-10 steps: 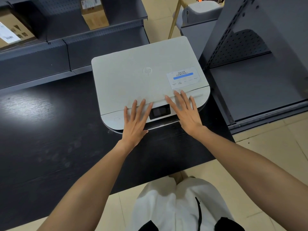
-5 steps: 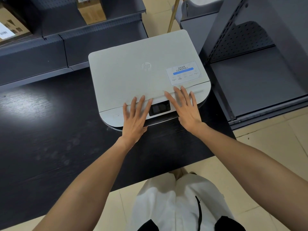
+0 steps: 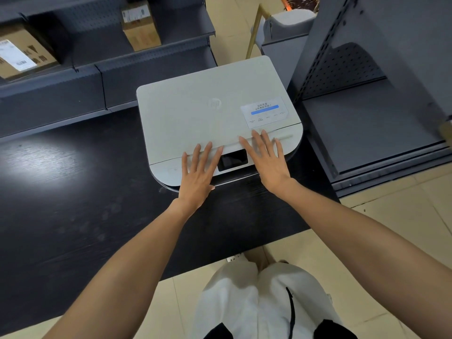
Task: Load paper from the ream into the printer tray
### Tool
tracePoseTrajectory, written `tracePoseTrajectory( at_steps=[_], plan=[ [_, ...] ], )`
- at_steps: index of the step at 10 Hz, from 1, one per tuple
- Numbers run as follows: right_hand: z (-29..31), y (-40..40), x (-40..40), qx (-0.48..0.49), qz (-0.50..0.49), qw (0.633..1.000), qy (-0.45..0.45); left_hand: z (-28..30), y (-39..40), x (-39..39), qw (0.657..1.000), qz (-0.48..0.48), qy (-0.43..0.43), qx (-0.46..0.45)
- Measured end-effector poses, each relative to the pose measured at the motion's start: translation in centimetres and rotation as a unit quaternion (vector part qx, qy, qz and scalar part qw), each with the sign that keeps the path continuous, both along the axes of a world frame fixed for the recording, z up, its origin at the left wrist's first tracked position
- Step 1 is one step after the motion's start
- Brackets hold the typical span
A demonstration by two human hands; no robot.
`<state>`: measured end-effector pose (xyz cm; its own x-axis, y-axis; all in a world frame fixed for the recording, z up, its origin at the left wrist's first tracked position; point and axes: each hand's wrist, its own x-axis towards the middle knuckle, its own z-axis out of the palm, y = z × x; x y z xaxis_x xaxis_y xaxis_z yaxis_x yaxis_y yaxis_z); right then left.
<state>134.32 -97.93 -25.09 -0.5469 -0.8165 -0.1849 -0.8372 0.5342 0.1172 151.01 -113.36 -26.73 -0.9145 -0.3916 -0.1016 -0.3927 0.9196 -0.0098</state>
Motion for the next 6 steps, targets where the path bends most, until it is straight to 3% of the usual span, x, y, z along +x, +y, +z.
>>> tracePoseTrajectory(
  at_steps=[2, 4, 6],
  plan=[
    [1.7, -0.2, 0.9, -0.009, -0.024, 0.998, -0.062, 1.6, 0.5, 0.2, 0.999, 0.010, 0.018, 0.042],
    [4.2, -0.1, 0.6, -0.075, -0.052, 0.977, -0.193, 3.5, 1.2, 0.9, 0.987, 0.025, 0.090, 0.133],
    [6.4, 0.0, 0.0, -0.053, -0.018, 0.970, -0.235, 5.5, 2.1, 1.9, 0.968, 0.076, 0.126, 0.204]
  ],
)
